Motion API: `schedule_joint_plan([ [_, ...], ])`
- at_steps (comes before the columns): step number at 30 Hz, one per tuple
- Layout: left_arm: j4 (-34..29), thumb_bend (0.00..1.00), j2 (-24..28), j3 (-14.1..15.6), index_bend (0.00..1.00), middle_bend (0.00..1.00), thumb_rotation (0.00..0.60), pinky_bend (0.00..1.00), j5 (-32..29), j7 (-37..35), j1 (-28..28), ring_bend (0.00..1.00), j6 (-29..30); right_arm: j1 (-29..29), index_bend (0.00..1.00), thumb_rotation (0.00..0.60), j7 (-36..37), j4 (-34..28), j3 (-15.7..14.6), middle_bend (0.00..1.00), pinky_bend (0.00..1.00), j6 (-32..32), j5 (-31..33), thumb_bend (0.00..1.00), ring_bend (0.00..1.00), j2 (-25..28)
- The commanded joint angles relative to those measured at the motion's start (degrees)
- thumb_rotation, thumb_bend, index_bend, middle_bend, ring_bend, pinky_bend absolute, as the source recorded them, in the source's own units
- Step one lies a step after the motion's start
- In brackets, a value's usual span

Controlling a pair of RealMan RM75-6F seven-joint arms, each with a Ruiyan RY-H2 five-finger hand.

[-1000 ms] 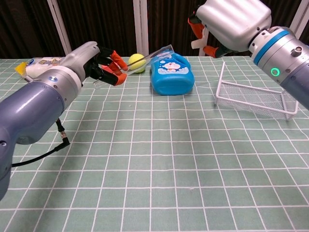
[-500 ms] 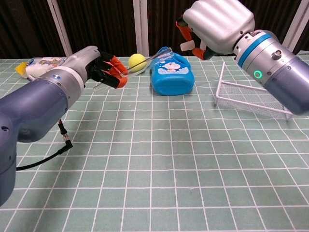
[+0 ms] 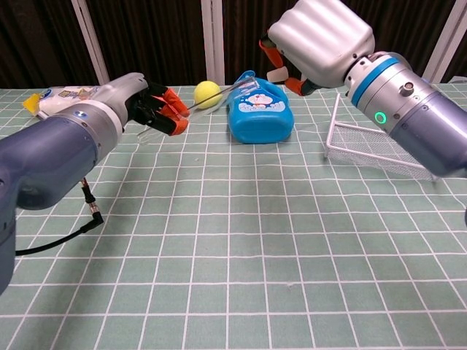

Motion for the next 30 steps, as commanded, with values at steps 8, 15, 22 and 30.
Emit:
schedule_joint_plan([
  [8, -0.49, 0.73, -0.06, 0.23, 0.51, 0.48, 0.6, 0.0, -0.41, -0.06, -0.15, 0.05, 0.16, -0.07, 0.62, 0.6, 0.0, 0.29, -0.22, 0.45, 0.48, -0.04, 0.25, 0.42, 0.49, -0.53],
  [15, -0.2, 0.73, -0.32, 0.11, 0.51, 0.48, 0.6, 0.0, -0.77, -0.47, -0.31, 0.06, 0.11, -0.2, 0.62, 0.6, 0.14, 0.38, -0.38, 0.45, 0.48, 0.09, 0.36, 0.42, 0.49, -0.94],
  [22, 0.12, 0.73, -0.6, 0.25, 0.51, 0.48, 0.6, 0.0, -0.84, -0.71, -0.43, 0.07, 0.15, -0.14, 0.62, 0.6, 0.2, 0.39, -0.4, 0.45, 0.48, 0.15, 0.35, 0.42, 0.49, -1.11],
  [30, 0.54, 0.73, -0.91, 0.4, 0.51, 0.48, 0.6, 0.0, -0.91, -0.76, -0.69, 0.07, 0.04, -0.14, 0.62, 0.6, 0.16, 0.37, -0.43, 0.45, 0.48, 0.1, 0.45, 0.42, 0.49, -1.25],
])
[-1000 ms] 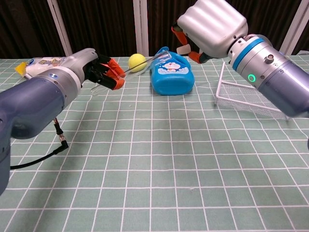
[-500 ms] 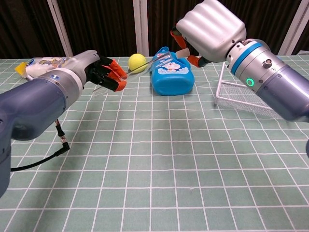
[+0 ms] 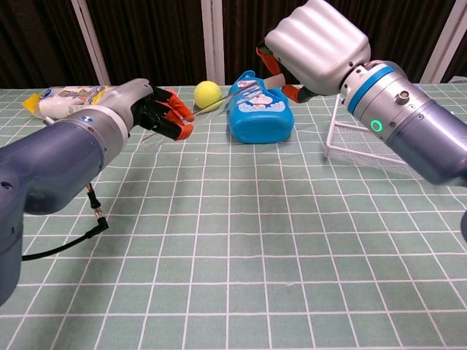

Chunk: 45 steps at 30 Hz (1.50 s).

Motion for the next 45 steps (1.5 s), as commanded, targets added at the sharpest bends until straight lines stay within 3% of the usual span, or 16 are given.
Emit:
schedule_joint_plan([
  [1, 0.09, 0.73, -0.12, -0.06, 0.51, 0.48, 0.6, 0.0, 0.0, -0.07, -0.1, 0.07, -0.02, 0.02, 0.62, 0.6, 0.01, 0.02, 0.0, 0.45, 0.48, -0.02, 0.02, 0.42, 0.49, -0.05],
  [45, 0.7, 0.73, -0.99, 0.06, 0.51, 0.48, 0.6, 0.0, -0.01, -0.62, -0.33, 0.07, 0.09, -0.61, 0.62, 0.6, -0.46, -0.96, -0.3, 0.45, 0.48, -0.15, 0.46, 0.42, 0.49, 0.08],
])
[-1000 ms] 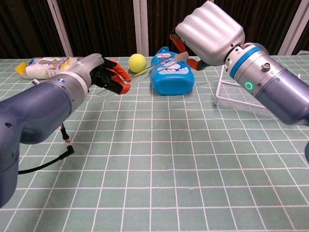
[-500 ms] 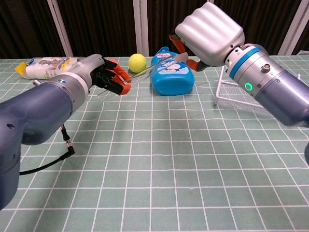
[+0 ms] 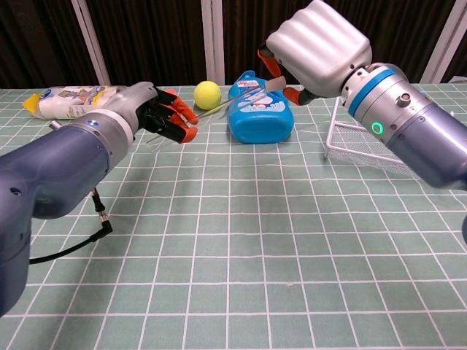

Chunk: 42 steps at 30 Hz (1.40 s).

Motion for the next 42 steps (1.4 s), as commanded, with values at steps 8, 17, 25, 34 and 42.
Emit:
schedule_joint_plan([
  [8, 0.02, 0.73, -0.06, 0.17, 0.51, 0.48, 0.6, 0.0, 0.1, -0.38, 0.19, 0.07, -0.16, -0.27, 0.62, 0.6, -0.3, -0.21, -0.31, 0.45, 0.48, -0.21, 0.08, 0.42, 0.49, 0.0],
  [17, -0.16, 0.73, -0.16, 0.16, 0.51, 0.48, 0.6, 0.0, 0.32, -0.54, 0.13, 0.07, -0.27, -0.28, 0.62, 0.6, -0.54, -0.39, -0.32, 0.45, 0.48, -0.29, 0.09, 0.42, 0.49, -0.09],
  [25, 0.08, 0.73, -0.45, 0.04, 0.51, 0.48, 0.6, 0.0, 0.24, -0.63, 0.0, 0.07, -0.32, -0.38, 0.62, 0.6, -0.56, -0.52, -0.39, 0.45, 0.48, -0.21, 0.0, 0.42, 0.49, -0.03],
  [34, 0.3, 0.73, -0.9, -0.12, 0.51, 0.48, 0.6, 0.0, 0.21, -0.46, -0.36, 0.07, -0.32, -0.42, 0.62, 0.6, -0.47, -0.72, -0.54, 0.45, 0.48, -0.22, -0.18, 0.42, 0.49, -0.06],
  [42, 0.41, 0.73, -1.0, 0.02, 0.51, 0.48, 0.6, 0.0, 0.77, -0.48, -0.56, 0.07, -0.44, -0.53, 0.62, 0.6, -0.36, -0.87, -0.52, 0.45, 0.48, -0.22, -0.12, 0.43, 0.49, -0.11],
])
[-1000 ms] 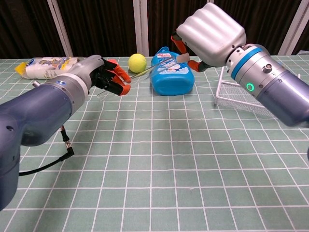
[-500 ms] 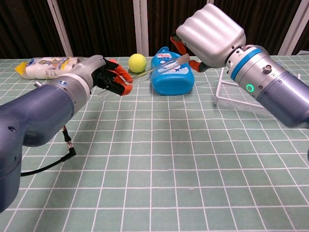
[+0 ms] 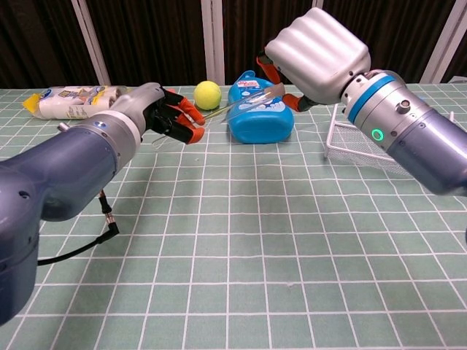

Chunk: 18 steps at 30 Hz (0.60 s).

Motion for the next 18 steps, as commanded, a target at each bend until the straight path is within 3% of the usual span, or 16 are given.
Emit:
schedule_joint_plan([
  [1, 0.09, 0.73, -0.04, 0.02, 0.51, 0.48, 0.6, 0.0, 0.09, -0.07, -0.03, 0.07, -0.06, -0.04, 0.62, 0.6, 0.05, -0.09, -0.01, 0.45, 0.48, 0.01, 0.0, 0.43, 0.49, 0.02],
  [14, 0.31, 0.73, -0.42, -0.32, 0.51, 0.48, 0.6, 0.0, 0.4, -0.08, -0.41, 0.07, 0.05, -0.28, 0.62, 0.6, -0.1, -0.97, -0.14, 0.45, 0.48, 0.3, -0.35, 0.43, 0.49, 0.42],
  [18, 0.14, 0.73, -0.41, -0.27, 0.51, 0.48, 0.6, 0.0, 0.74, -0.25, -0.34, 0.07, 0.22, -0.39, 0.56, 0.6, -0.48, -1.43, -0.12, 0.45, 0.48, 0.27, -0.32, 0.43, 0.49, 0.75],
])
